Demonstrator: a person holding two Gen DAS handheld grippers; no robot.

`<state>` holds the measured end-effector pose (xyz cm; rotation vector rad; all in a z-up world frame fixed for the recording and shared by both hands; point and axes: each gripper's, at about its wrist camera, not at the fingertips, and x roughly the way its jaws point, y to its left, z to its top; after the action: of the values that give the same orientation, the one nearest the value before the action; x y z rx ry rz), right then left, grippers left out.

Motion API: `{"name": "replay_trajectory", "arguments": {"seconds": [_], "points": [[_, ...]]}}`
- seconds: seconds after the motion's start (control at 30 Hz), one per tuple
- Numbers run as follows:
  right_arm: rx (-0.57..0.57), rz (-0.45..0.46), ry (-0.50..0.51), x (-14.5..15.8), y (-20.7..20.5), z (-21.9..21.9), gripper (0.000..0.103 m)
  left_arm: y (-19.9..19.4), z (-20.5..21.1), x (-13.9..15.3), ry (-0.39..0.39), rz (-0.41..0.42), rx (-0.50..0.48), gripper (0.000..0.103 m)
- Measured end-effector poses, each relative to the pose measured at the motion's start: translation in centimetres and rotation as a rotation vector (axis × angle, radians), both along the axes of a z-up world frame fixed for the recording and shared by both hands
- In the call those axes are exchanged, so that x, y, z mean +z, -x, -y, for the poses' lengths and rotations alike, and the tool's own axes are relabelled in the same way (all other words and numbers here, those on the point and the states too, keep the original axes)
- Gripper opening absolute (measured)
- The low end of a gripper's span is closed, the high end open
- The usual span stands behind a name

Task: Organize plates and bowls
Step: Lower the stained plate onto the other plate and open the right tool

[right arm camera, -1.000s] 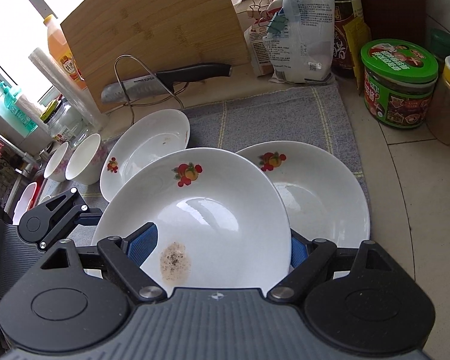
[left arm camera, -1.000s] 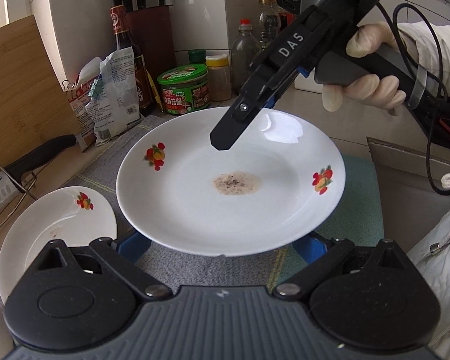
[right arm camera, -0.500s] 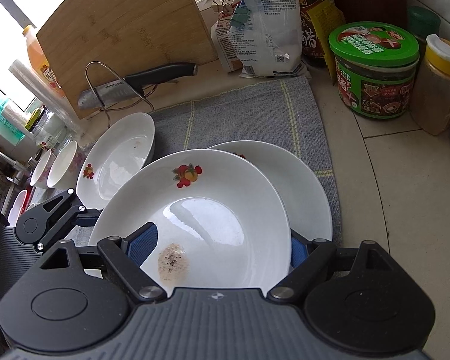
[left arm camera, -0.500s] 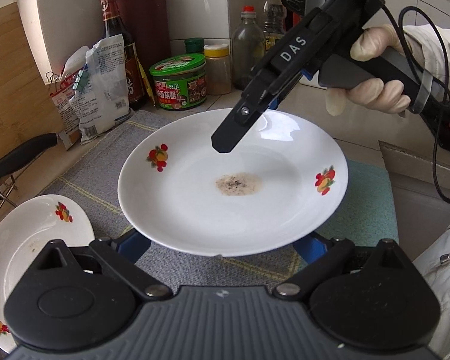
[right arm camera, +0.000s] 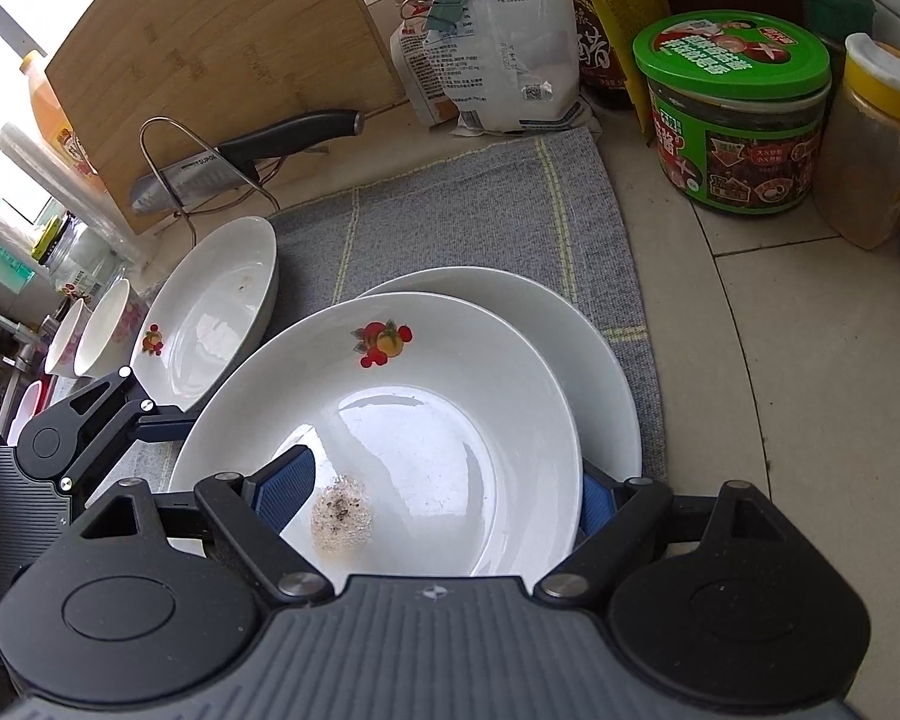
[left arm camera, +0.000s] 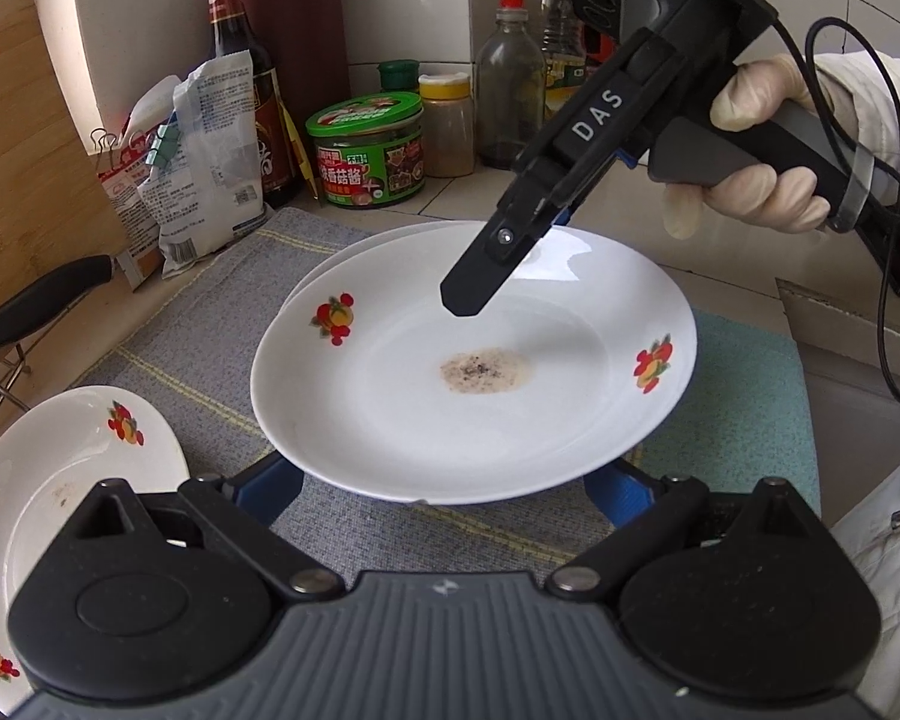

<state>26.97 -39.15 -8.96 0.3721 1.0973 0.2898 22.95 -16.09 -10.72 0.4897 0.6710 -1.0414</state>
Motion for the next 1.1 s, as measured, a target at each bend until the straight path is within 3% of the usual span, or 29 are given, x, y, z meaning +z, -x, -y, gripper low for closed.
{"name": "replay_trajectory", "arguments": {"seconds": [1.1], "points": [[-0.075,0.004,0.053,2.1,3.1,0.3,0.091,1.1,-0.8,1.0,0.047,0.040,-0.047,0.099]]}}
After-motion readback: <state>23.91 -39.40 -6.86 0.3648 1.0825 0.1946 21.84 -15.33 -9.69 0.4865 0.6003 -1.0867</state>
